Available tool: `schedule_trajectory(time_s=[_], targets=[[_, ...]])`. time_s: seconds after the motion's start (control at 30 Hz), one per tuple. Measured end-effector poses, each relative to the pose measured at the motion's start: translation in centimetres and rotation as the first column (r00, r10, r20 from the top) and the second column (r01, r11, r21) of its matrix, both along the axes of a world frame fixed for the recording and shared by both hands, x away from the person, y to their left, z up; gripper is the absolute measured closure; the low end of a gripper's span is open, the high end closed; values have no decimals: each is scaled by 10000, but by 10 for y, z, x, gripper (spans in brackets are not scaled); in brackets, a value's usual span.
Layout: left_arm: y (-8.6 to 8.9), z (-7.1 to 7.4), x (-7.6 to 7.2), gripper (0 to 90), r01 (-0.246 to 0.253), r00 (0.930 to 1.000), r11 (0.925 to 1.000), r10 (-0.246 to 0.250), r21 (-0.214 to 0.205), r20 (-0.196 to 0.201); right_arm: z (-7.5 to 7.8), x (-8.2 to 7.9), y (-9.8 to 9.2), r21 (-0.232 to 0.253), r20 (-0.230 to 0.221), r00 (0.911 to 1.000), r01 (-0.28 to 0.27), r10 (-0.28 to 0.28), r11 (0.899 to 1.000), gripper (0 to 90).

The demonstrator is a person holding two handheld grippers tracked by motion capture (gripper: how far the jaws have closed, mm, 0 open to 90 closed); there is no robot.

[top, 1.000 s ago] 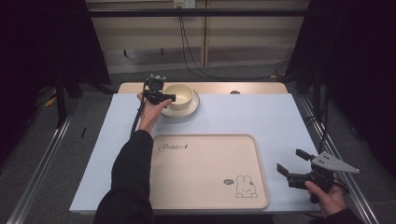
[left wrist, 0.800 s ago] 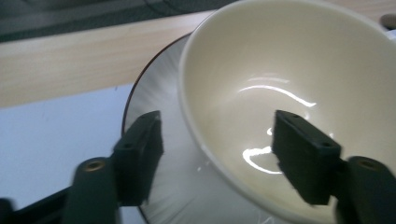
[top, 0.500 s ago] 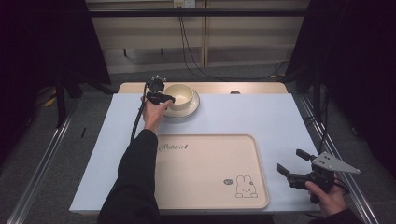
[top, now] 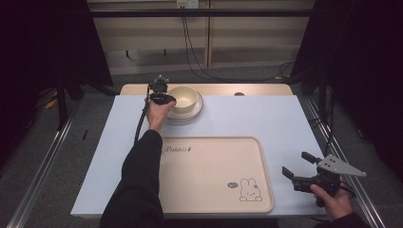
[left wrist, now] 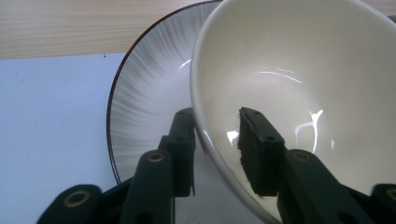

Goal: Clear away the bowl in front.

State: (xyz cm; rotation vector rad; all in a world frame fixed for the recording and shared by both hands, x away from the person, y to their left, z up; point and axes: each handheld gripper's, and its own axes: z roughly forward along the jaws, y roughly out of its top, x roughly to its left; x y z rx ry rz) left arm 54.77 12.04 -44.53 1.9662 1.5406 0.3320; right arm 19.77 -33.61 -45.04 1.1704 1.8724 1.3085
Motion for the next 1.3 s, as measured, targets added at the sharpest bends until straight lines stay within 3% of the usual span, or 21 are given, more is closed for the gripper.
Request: schedule_trajectory(time_s=[0.3, 0.77, 0.97, 1.1, 1.3], targets=[[-2, -3, 1, 829, -290, 9993, 9992, 284, -265, -255, 0, 0, 0, 34, -17, 10000, -45, 45, 10000, 62], [1, -3, 0, 841, -553, 9982, 9959, 535, -723, -258, 0, 0, -1, 15, 37, 10000, -22, 22, 10000, 62], [1, 3, -2, 836, -626, 9980, 9959, 618, -660, -144, 0, 0, 0, 5, 10, 10000, -17, 17, 10000, 62], [5, 4, -1, 834, -869, 9961, 9912, 853, -994, -207, 0, 1, -1, 25, -14, 9999, 109, -109, 9999, 62], [11, 11, -2, 833, -800, 9968, 9889, 790, -1253, -130, 0, 0, -1, 64, 10, 10000, 26, -26, 10000, 61]])
